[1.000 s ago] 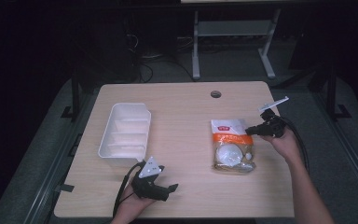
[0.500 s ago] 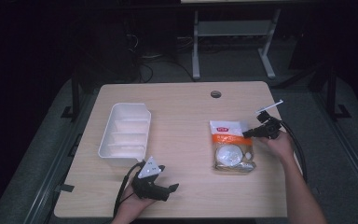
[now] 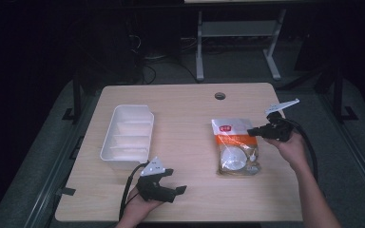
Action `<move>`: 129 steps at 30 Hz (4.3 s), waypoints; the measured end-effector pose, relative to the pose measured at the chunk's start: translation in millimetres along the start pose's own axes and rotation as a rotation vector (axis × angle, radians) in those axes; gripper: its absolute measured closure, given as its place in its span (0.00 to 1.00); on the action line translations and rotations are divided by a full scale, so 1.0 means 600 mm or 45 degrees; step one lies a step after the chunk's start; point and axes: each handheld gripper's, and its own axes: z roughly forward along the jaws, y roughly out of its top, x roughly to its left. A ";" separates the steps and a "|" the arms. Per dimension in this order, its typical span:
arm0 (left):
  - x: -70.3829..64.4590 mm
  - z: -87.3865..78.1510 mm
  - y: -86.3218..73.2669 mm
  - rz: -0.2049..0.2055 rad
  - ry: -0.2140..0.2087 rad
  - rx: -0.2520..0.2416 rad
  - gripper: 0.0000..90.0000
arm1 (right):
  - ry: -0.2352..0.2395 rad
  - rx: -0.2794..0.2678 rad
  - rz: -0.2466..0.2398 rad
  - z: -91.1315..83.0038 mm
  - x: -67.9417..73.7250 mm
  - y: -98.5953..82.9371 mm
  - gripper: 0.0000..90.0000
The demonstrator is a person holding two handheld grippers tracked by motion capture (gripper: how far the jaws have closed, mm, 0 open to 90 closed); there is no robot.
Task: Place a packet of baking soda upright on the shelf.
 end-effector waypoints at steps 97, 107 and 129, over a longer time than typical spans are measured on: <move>0.007 -0.010 0.041 0.153 -0.077 -0.168 0.96 | 0.371 -0.143 -0.347 0.065 0.239 -0.011 0.86; 0.009 -0.010 0.041 0.145 -0.070 -0.171 0.90 | 0.351 -0.157 -0.357 0.067 0.245 -0.012 1.00; 0.009 -0.013 0.037 0.165 -0.020 -0.153 0.68 | 0.307 -0.240 -0.314 0.038 0.232 -0.014 1.00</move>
